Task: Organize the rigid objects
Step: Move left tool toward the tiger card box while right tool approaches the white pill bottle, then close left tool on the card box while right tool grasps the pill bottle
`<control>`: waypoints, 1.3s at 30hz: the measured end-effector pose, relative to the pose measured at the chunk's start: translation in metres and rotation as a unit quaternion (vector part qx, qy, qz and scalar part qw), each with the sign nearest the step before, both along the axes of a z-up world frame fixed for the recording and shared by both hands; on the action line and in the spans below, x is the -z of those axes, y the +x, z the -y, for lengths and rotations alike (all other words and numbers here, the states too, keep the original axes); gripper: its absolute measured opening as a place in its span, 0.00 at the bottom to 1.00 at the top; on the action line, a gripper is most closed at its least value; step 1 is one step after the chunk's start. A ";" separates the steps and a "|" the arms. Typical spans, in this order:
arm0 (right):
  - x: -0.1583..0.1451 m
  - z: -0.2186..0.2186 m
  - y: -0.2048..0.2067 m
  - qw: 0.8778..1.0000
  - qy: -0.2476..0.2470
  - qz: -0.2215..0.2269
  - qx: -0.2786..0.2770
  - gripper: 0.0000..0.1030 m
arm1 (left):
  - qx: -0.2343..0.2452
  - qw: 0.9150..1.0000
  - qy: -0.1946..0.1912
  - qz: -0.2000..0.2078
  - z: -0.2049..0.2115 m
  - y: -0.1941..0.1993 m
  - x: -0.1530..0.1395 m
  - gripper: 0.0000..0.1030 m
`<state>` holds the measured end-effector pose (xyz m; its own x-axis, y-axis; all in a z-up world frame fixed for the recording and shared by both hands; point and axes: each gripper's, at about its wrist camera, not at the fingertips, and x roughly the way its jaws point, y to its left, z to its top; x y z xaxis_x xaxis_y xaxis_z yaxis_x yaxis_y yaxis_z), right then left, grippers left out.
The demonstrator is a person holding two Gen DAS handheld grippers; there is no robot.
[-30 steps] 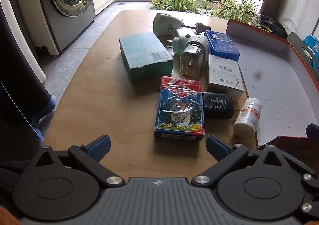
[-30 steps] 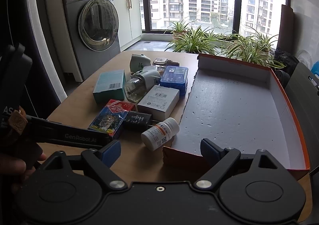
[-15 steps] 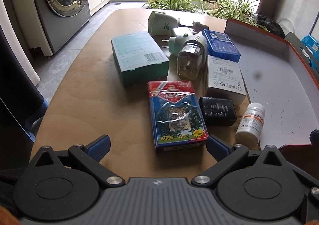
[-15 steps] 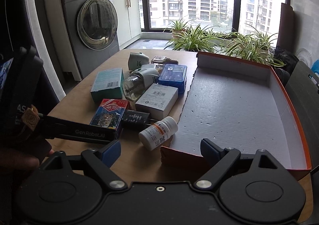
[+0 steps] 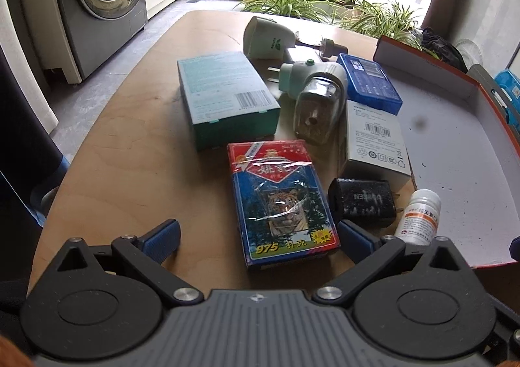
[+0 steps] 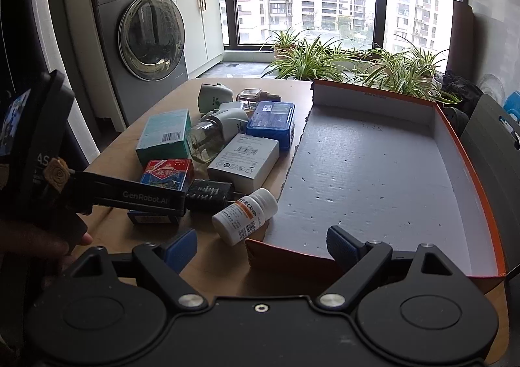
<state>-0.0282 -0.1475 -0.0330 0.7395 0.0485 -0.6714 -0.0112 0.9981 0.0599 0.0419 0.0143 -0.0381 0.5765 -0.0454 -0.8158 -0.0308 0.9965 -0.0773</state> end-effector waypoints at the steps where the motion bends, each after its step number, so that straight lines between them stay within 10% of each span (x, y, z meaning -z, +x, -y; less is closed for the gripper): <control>1: 0.001 0.001 0.001 1.000 0.002 -0.001 0.001 0.99 | -0.004 1.000 0.002 0.001 -0.003 0.000 0.000 1.00; 8: 0.000 -0.002 0.007 0.999 -0.023 0.003 -0.026 0.99 | 0.012 1.000 0.023 0.016 -0.003 0.016 0.002 1.00; 14: -0.003 -0.003 0.034 0.992 -0.075 -0.003 -0.099 0.99 | 0.054 0.997 0.029 0.057 0.006 0.011 -0.001 0.60; 21: 0.012 -0.015 0.073 0.974 -0.115 -0.051 -0.189 0.99 | 0.059 0.997 0.003 0.048 -0.005 -0.001 -0.004 0.59; 24: 0.022 -0.016 0.086 0.970 -0.104 -0.081 -0.205 0.97 | 0.057 0.997 -0.003 0.047 -0.010 -0.008 -0.007 0.59; 27: 0.032 -0.014 0.096 0.968 -0.079 -0.109 -0.211 0.72 | 0.056 0.997 -0.009 0.048 -0.013 -0.014 -0.008 0.59; 39: 0.002 0.006 0.064 0.987 -0.024 -0.054 -0.151 0.72 | 0.061 0.995 -0.014 0.076 -0.014 -0.026 -0.023 0.37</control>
<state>0.0363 -0.1538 -0.0348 0.6196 0.2214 -0.7531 -0.3051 0.9519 0.0289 0.0162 0.0283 -0.0149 0.6817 -0.1439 -0.7173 0.1042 0.9896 -0.0995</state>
